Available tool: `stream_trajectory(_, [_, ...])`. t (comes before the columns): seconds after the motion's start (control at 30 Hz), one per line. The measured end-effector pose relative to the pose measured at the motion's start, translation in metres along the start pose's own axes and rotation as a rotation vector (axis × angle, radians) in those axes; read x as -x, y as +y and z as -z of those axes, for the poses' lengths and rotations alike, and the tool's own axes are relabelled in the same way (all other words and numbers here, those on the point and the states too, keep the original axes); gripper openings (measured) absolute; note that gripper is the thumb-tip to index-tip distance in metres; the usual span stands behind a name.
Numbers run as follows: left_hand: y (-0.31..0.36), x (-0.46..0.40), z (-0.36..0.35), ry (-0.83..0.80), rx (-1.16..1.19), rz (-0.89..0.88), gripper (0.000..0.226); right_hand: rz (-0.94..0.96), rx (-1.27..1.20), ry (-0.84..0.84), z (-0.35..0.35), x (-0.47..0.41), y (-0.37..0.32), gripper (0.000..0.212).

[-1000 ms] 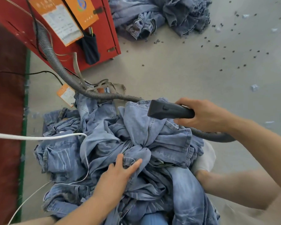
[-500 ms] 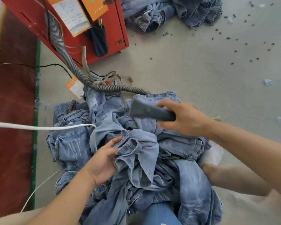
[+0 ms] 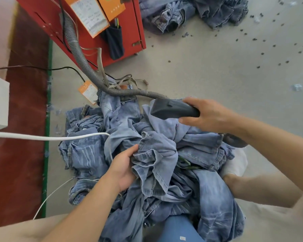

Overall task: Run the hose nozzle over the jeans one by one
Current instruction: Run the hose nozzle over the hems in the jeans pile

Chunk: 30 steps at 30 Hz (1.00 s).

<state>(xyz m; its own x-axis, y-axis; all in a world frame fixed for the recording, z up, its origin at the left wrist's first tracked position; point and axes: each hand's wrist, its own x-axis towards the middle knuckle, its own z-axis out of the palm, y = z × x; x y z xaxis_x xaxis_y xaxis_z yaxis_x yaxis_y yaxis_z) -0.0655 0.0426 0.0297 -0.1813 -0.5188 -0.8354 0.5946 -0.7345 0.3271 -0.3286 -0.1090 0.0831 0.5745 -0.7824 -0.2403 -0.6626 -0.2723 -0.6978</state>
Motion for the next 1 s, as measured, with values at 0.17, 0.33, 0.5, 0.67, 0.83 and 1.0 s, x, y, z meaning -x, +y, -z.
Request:
stream_trajectory(0.17, [0.001,0.002,-0.001,-0.12,-0.018,-0.002,0.046,0.002,0.086,-0.443,0.0,0.015,0.004,0.025])
stream_trajectory(0.33, [0.001,0.005,0.004,-0.1,-0.168,-0.059,0.042,0.051,0.054,-0.122,-0.029,0.005,-0.006,0.028])
stream_trajectory(0.5, [0.004,-0.003,-0.011,0.032,-0.092,-0.119,0.036,0.003,0.0,-0.337,0.018,0.013,0.007,0.025])
stream_trajectory(0.67, [0.008,-0.013,-0.032,0.102,-0.112,-0.142,0.018,0.029,0.046,-0.409,0.009,0.02,-0.011,0.032])
stream_trajectory(0.83, [0.007,-0.016,-0.043,0.038,-0.053,-0.136,0.013,-0.023,-0.043,0.017,0.018,0.011,-0.016,0.02])
stream_trajectory(1.0, [0.015,-0.021,-0.049,0.037,0.16,-0.094,0.023,0.049,0.019,-0.198,0.057,0.034,-0.018,0.031])
